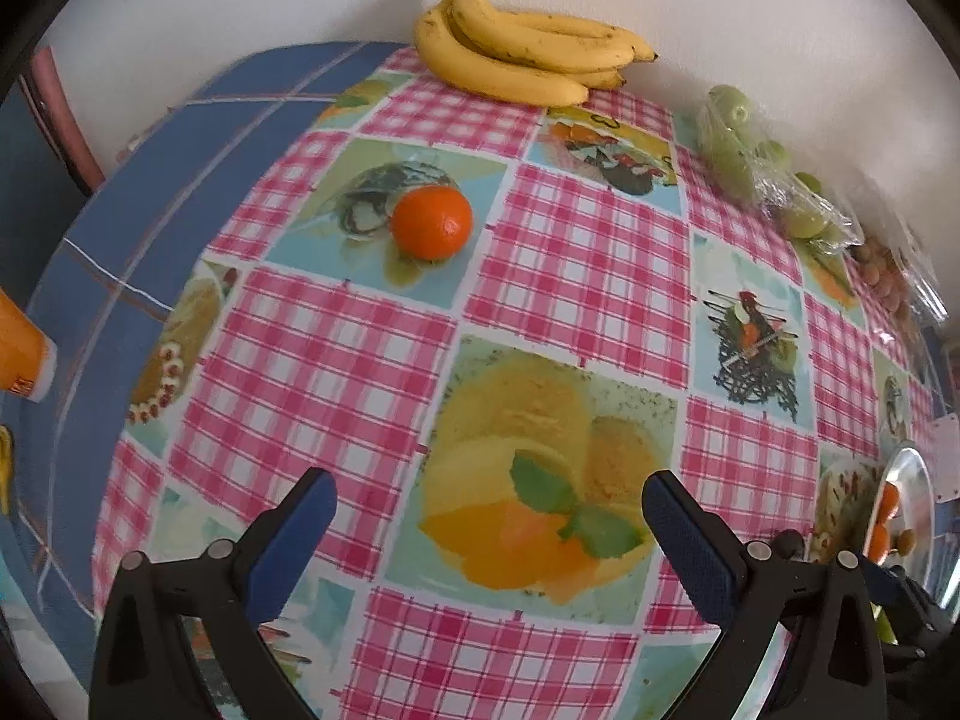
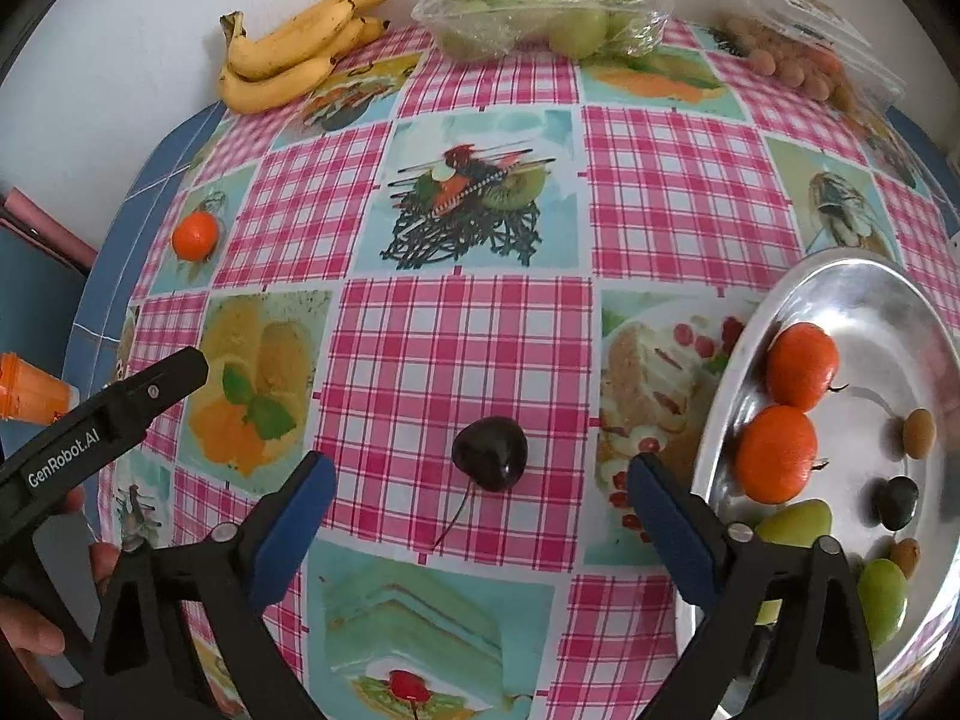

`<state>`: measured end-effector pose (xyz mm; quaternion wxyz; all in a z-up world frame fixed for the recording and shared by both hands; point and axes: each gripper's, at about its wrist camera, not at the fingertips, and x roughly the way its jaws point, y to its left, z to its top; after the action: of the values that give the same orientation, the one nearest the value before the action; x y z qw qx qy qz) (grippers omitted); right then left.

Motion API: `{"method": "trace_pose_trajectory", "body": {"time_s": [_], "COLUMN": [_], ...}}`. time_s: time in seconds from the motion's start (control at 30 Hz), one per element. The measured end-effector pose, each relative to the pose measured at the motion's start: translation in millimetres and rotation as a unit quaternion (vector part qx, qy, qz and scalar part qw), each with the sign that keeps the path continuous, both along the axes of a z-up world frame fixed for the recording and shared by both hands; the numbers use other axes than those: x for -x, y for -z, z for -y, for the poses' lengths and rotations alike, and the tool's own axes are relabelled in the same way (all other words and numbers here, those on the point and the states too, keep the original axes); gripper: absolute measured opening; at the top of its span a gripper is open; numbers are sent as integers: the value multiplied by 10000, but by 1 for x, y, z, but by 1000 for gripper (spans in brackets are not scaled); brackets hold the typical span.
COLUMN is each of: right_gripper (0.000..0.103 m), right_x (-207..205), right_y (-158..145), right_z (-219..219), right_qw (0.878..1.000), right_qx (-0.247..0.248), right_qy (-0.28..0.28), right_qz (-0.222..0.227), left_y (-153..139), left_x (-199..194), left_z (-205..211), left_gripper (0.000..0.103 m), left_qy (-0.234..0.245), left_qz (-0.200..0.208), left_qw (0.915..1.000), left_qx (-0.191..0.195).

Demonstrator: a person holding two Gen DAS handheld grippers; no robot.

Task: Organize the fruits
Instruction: 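Close the right tool on the black plum on the tablecloth, then close the left tool on the loose orange while the right tool holds the black plum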

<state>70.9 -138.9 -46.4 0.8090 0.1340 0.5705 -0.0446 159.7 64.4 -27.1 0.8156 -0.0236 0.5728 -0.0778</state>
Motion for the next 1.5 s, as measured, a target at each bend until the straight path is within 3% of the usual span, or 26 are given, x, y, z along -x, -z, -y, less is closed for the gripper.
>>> {"method": "trace_pose_trajectory", "body": {"time_s": [0.1,0.23,0.37,0.73,1.1,1.5], "right_gripper": [97,90,69,29,28,28], "right_x": [-2,-5,-11,-16,-10,-37], "right_y": [3,6,11,16,3,-25], "right_z": [-2,-3,-6,-9,-4,2], "right_qw": [10000,9999,9997,9995,9999,9992], "right_qx": [50,87,156,205,125,339], "right_qy": [-49,-65,-60,-39,-27,-97], "right_qz": [-47,-85,-184,-230,-53,189], "left_y": [6,10,12,12,5,-3], "left_x": [0,0,1,1,1,-23], "left_z": [1,1,4,5,-1,0], "left_gripper": [103,103,102,91,90,85], "left_qy": [-8,-15,13,109,86,300], "left_qz": [-125,-156,-190,-289,-200,-136], "left_qw": [9998,9999,9998,9993,9994,9993], "left_qx": [-168,-51,9,194,257,182]}}
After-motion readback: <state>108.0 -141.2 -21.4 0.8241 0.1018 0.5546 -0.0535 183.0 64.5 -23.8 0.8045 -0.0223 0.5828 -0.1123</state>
